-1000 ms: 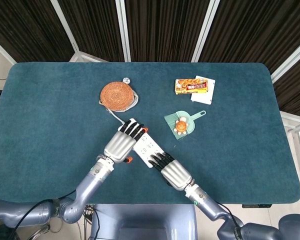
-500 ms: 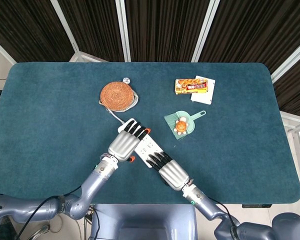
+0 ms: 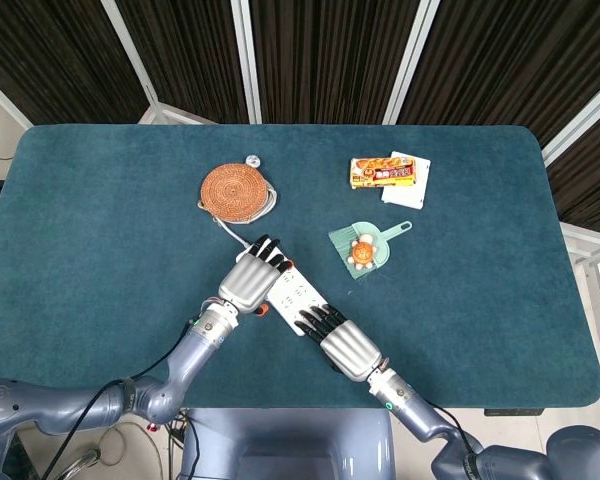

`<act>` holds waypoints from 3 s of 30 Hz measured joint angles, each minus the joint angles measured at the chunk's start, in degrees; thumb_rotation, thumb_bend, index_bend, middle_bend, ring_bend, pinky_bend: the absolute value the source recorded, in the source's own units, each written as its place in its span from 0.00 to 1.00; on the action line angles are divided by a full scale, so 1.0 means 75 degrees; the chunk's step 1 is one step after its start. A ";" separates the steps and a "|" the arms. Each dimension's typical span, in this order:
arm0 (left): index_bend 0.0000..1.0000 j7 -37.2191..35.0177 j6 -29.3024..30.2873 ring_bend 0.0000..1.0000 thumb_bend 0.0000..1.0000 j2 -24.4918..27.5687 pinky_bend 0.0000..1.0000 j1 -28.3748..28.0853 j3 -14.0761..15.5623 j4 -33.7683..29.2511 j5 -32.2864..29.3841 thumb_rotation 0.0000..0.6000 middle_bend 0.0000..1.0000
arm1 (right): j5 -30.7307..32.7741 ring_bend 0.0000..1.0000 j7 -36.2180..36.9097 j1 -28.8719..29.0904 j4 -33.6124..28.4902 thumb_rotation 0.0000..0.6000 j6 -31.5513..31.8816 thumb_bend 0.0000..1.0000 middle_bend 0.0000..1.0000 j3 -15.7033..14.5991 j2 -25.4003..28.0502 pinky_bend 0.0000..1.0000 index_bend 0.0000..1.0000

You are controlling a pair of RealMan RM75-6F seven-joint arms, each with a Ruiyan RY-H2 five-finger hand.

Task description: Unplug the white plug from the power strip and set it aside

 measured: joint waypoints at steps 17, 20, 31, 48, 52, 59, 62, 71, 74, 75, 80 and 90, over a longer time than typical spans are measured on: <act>0.34 -0.0182 -0.0129 0.06 0.13 -0.0197 0.01 -0.0187 0.0199 0.0611 -0.0095 1.00 0.33 | 0.0106 0.10 -0.0003 -0.0023 0.0012 1.00 0.0083 0.76 0.10 -0.0050 0.0055 0.16 0.11; 0.35 -0.0268 -0.0129 0.06 0.13 -0.0270 0.01 -0.0214 0.0219 0.0744 -0.0067 1.00 0.34 | 0.0117 0.10 -0.0001 -0.0013 0.0031 1.00 0.0085 0.76 0.10 -0.0058 0.0053 0.16 0.11; 0.46 -0.0507 -0.0135 0.11 0.27 -0.0487 0.04 -0.0293 0.0313 0.1085 0.0096 1.00 0.44 | 0.0167 0.10 0.0032 0.0001 0.0097 1.00 0.0077 0.76 0.10 -0.0098 0.0023 0.16 0.11; 0.59 -0.0919 0.0287 0.19 0.41 -0.0655 0.08 -0.0171 0.0439 0.1329 0.0649 1.00 0.57 | 0.0215 0.11 -0.0035 0.0009 0.0135 1.00 0.0024 0.76 0.12 -0.0203 -0.0004 0.16 0.13; 0.59 -0.0931 0.0338 0.19 0.42 -0.0597 0.08 -0.0164 0.0428 0.1227 0.0718 1.00 0.57 | 0.0219 0.11 -0.0090 0.0026 0.0147 1.00 -0.0022 0.76 0.12 -0.0232 -0.0027 0.16 0.13; 0.60 -0.0867 0.0396 0.20 0.42 -0.0482 0.09 -0.0150 0.0408 0.1010 0.0742 1.00 0.59 | 0.0212 0.11 -0.0146 0.0028 0.0102 1.00 -0.0019 0.76 0.12 -0.0266 -0.0043 0.16 0.14; 0.60 -0.0819 0.0411 0.20 0.42 -0.0451 0.09 -0.0144 0.0409 0.0943 0.0729 1.00 0.59 | 0.0212 0.11 -0.0158 0.0023 0.0083 1.00 -0.0021 0.76 0.12 -0.0289 -0.0038 0.16 0.14; 0.60 -0.0699 0.0441 0.20 0.43 -0.0400 0.09 -0.0177 0.0397 0.0736 0.0749 1.00 0.59 | 0.0172 0.11 -0.0201 0.0034 0.0055 1.00 -0.0022 0.76 0.12 -0.0343 -0.0075 0.16 0.14; 0.60 -0.0681 0.0457 0.20 0.43 -0.0383 0.09 -0.0197 0.0382 0.0647 0.0779 1.00 0.59 | 0.0176 0.11 -0.0209 0.0029 0.0050 1.00 -0.0022 0.76 0.12 -0.0355 -0.0090 0.16 0.14; 0.60 -0.0672 0.0459 0.20 0.43 -0.0374 0.09 -0.0205 0.0381 0.0609 0.0792 1.00 0.59 | 0.0176 0.11 -0.0217 0.0027 0.0054 1.00 -0.0021 0.76 0.12 -0.0358 -0.0094 0.16 0.14; 0.60 -0.0626 0.0471 0.20 0.43 -0.0304 0.09 -0.0230 0.0407 0.0447 0.0896 1.00 0.59 | 0.0185 0.11 -0.0237 0.0014 0.0051 1.00 -0.0008 0.76 0.12 -0.0370 -0.0106 0.16 0.14; 0.59 -0.0748 0.0790 0.20 0.43 -0.0051 0.09 -0.0256 0.0138 -0.0119 0.1151 1.00 0.59 | 0.0155 0.11 -0.0311 -0.0012 -0.0112 1.00 0.0108 0.76 0.12 -0.0361 -0.0067 0.16 0.14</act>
